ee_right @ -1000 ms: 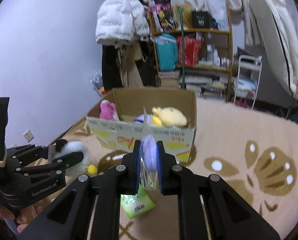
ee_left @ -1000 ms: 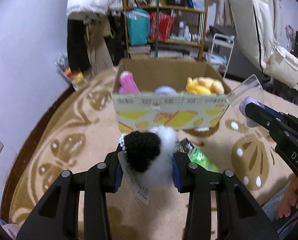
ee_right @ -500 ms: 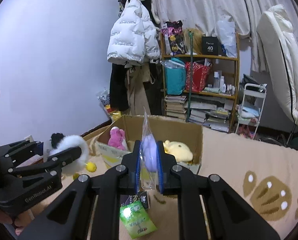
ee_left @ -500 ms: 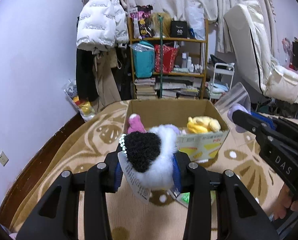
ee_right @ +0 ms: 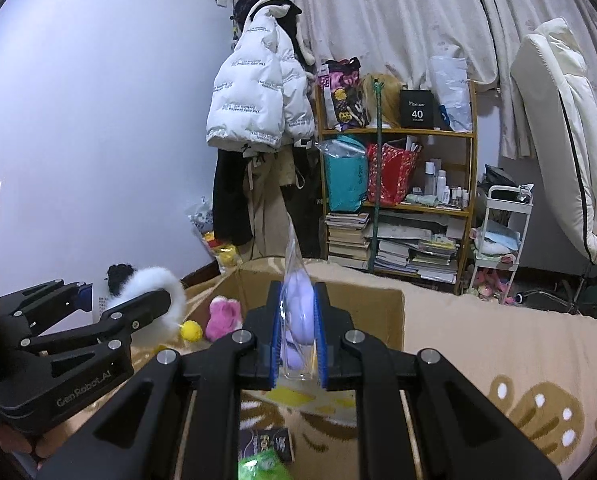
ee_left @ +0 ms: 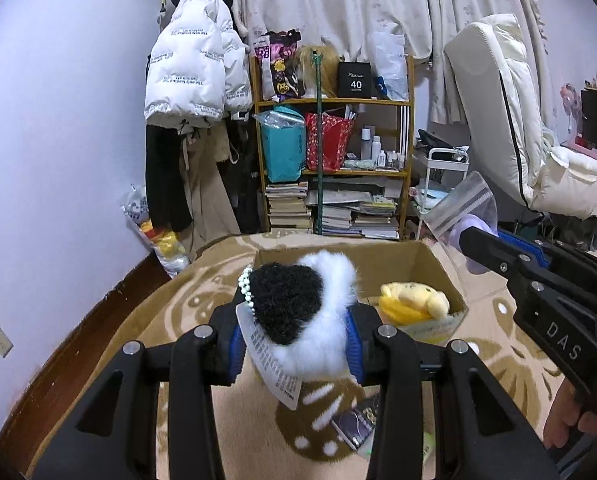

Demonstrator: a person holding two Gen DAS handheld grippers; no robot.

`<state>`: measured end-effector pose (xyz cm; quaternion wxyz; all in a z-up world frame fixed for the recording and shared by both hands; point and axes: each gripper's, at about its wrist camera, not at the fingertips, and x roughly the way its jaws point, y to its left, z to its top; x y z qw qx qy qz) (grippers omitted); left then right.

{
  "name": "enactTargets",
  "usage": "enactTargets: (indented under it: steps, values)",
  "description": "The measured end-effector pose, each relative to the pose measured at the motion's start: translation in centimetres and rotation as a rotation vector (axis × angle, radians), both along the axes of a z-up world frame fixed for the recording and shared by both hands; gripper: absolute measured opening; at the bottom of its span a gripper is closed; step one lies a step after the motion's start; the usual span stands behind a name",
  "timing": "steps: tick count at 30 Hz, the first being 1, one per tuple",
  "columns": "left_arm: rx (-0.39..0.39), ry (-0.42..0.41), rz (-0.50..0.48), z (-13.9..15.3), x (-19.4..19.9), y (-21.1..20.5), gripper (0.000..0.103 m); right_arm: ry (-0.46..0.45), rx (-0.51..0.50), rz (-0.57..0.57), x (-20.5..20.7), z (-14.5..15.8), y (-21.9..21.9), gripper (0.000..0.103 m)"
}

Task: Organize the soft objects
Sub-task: 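Lift the keychain and clear bag and carry both over the box, then open both tools to drop the keychain and clear bag into the box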

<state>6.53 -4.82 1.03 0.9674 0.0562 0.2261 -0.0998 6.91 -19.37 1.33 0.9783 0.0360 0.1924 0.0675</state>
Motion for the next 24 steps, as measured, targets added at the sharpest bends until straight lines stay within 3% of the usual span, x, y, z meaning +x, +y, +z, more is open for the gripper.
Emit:
enactTargets:
  steps: [9, 24]
  values:
    - [0.032, -0.025, -0.008, 0.1, 3.6, -1.2, 0.039, 0.032, 0.025, -0.012, 4.0, -0.4, -1.3, 0.015]
    - [0.091, 0.140, -0.029, -5.1, 9.9, -3.6, 0.039, 0.142, 0.044, 0.020, 8.1, -5.5, -1.7, 0.015]
